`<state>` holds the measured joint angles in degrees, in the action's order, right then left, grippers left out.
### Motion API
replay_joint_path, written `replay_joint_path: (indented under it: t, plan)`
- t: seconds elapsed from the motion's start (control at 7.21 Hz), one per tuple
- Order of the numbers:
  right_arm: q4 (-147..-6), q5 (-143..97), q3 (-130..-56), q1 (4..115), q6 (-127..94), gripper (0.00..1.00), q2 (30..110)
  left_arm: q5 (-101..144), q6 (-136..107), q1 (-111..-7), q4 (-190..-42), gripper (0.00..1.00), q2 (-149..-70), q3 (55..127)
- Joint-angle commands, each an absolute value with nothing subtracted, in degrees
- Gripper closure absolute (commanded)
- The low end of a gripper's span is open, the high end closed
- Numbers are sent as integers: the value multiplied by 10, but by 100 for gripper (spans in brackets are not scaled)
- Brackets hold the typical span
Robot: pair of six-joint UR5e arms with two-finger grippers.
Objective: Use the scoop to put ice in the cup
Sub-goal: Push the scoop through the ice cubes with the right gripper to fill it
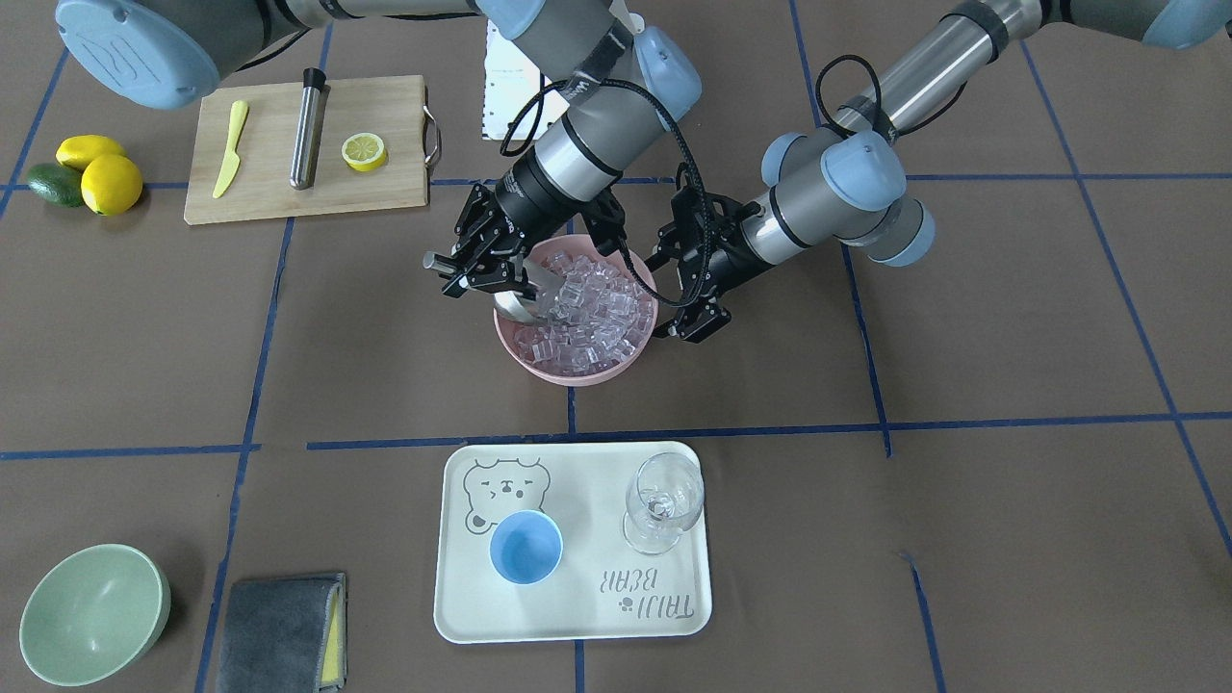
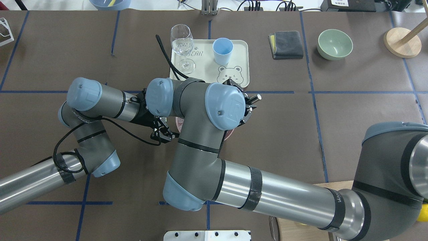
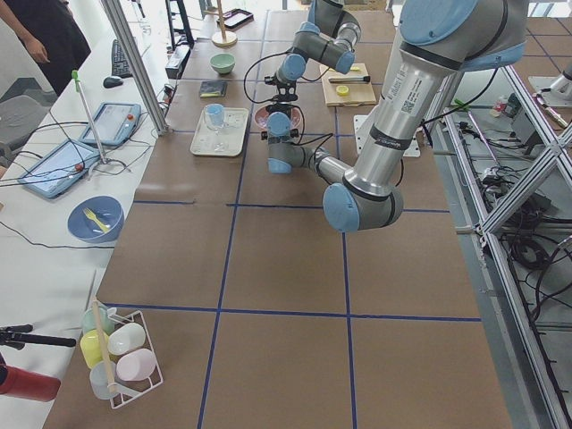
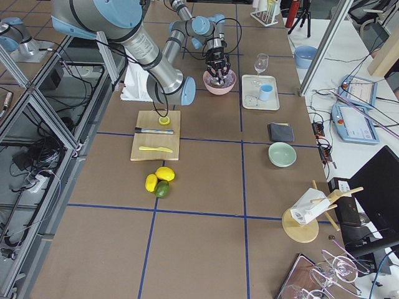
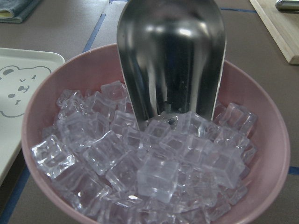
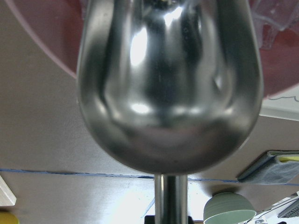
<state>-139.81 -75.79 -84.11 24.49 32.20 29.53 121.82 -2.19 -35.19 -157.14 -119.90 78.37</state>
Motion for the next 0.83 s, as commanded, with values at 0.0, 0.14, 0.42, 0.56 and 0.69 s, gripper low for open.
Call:
replay_joint_path:
  t: [0.0, 0.14, 0.42, 0.56, 0.69]
  plan:
    - [-1385, -758, -841, 243, 322, 100, 306, 1218, -22, -352, -1571, 0, -1200, 784]
    - [-1349, -759, -841, 243, 322, 100, 316, 1218, -22, -351, -1571, 0, -1200, 784]
    - [-1313, -759, -844, 243, 324, 100, 335, 1217, -22, -351, -1571, 0, -1202, 784]
    - [-1298, -759, -851, 243, 325, 100, 344, 1217, -21, -351, -1571, 0, -1202, 784]
    - [-1276, -760, -853, 243, 327, 100, 357, 1217, -22, -351, -1571, 0, -1203, 784]
